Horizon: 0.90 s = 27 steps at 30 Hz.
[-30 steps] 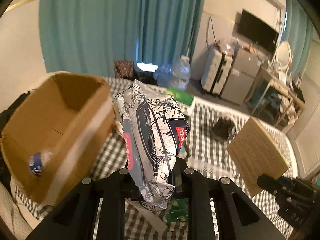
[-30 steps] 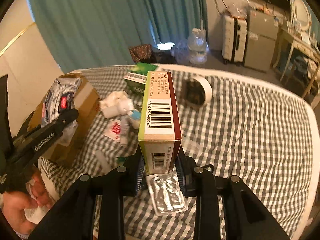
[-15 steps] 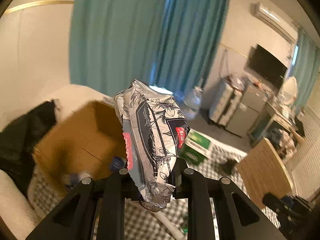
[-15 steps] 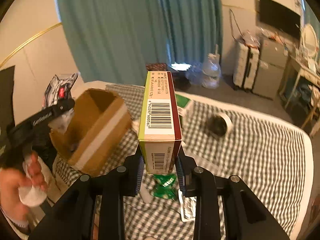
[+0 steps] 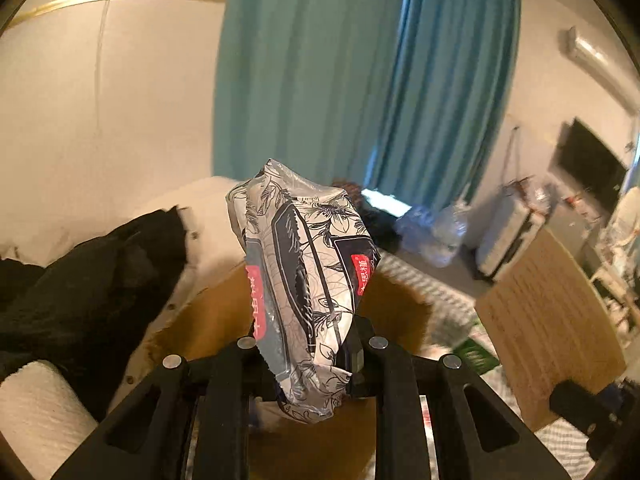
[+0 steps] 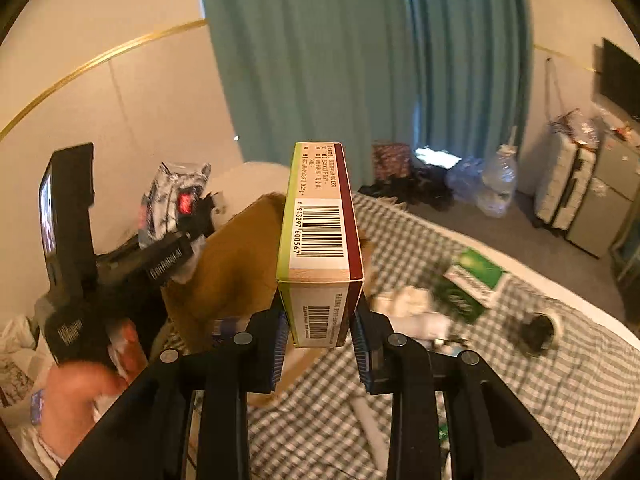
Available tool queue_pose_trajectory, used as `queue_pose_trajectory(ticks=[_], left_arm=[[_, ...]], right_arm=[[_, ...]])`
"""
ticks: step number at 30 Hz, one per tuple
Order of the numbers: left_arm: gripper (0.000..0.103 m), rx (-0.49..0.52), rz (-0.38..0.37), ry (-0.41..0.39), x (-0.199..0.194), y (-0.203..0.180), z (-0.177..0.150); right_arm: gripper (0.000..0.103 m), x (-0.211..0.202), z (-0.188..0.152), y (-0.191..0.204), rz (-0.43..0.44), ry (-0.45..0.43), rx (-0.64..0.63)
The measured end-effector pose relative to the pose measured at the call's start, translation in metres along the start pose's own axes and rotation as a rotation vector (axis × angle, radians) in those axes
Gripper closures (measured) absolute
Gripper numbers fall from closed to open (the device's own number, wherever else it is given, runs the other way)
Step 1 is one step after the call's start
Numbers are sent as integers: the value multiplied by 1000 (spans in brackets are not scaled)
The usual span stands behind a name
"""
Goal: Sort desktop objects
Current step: 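Carry both items over the cardboard box and release them inside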
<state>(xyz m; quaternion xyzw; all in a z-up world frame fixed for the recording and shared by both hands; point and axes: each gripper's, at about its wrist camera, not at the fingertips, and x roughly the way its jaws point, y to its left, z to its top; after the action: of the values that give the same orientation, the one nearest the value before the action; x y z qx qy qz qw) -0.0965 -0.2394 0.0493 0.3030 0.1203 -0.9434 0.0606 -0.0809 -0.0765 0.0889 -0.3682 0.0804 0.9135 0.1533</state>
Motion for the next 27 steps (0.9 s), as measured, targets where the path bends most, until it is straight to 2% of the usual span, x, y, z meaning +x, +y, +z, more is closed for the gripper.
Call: queue_pose_trajectory(ticks=[1, 5, 7, 11, 15, 16, 17, 18, 19, 20, 21, 24, 27], left_arm=[[83, -2, 17, 14, 8, 4, -2], [83, -96, -16, 75, 40, 21, -5], [83, -94, 17, 79, 50, 24, -8], [82, -78, 9, 96, 65, 21, -12], [81, -73, 33, 120, 77, 20, -13], [77, -75, 33, 124, 78, 20, -14], [63, -74, 36, 126, 79, 19, -14], [50, -72, 41, 134, 80, 19, -14], [24, -76, 45, 141, 81, 20, -15], [12, -88, 55, 138, 80, 21, -15], [12, -96, 64, 133, 78, 21, -15], [12, -116, 75, 140, 75, 22, -16], [10, -86, 72, 141, 66, 10, -18]], right_arm=[[75, 13, 1, 5, 10, 12, -3], [75, 56, 4, 17, 41, 47, 19], [75, 76, 4, 19, 54, 73, 26], [75, 101, 4, 21, 52, 99, 25], [74, 116, 5, 24, 51, 114, 11], [73, 117, 6, 23, 59, 111, 17], [72, 116, 7, 21, 67, 94, 33], [62, 114, 8, 18, 66, 78, 51], [56, 110, 9, 14, 64, 58, 70], [42, 105, 9, 11, 59, 39, 84], [36, 98, 8, 7, 49, 18, 97], [36, 72, 4, -9, 12, -18, 103], [36, 44, -6, -33, -57, -33, 102]])
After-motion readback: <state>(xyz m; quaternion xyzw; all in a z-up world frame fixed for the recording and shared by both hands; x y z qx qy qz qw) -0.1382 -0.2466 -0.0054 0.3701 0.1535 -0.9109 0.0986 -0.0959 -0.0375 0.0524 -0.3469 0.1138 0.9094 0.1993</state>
